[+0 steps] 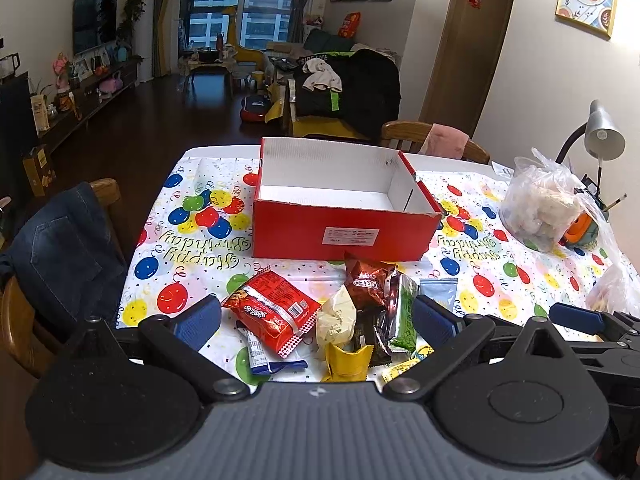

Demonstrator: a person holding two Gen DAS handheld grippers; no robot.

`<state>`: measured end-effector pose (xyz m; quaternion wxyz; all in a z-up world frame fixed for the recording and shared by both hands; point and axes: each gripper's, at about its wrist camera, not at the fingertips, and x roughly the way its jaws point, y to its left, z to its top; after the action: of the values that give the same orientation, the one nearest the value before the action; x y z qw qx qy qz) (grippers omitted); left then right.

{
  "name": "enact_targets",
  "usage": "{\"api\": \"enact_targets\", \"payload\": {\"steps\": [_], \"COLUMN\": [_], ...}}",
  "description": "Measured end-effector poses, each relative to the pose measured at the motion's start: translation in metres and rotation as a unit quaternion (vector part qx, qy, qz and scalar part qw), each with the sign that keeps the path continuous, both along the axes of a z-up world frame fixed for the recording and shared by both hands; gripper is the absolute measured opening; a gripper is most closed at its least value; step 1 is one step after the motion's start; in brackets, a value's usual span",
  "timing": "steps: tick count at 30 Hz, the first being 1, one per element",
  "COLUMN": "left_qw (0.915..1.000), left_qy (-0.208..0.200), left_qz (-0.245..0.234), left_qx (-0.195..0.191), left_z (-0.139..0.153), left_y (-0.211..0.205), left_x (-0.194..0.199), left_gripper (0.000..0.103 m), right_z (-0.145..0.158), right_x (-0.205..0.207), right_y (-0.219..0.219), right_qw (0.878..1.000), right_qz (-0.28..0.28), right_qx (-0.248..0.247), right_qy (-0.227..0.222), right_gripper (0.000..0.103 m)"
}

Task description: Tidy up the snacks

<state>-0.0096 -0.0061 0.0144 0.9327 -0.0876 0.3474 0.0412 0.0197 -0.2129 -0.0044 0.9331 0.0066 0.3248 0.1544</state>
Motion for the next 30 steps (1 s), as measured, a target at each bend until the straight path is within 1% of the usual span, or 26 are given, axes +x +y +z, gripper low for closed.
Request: {"api": "enact_targets", "payload": {"steps": [21,30], "left_qw": [1.0000,1.0000], "left_qy": [0.008,0.008], "left_qz": [-0.002,-0.002], "left_qx": [-0.005,-0.003], "left_z": [-0.0048,-0.0059], "left_y": [0.0038,0.0059], "left_x": [0.0069,0.0095], "left_gripper": [0.102,0.102], "right_z": [-0.0034,-0.0020], "right_x": [0.0075,0.0085], "right_y": [0.0012,0.0023], "right_qw": [1.000,1.000], "right_qz": [-0.010,-0.009], "right_qx": [0.003,0.003], "right_qy": [0.017,0.014], "right_gripper": [0.099,0.099]}}
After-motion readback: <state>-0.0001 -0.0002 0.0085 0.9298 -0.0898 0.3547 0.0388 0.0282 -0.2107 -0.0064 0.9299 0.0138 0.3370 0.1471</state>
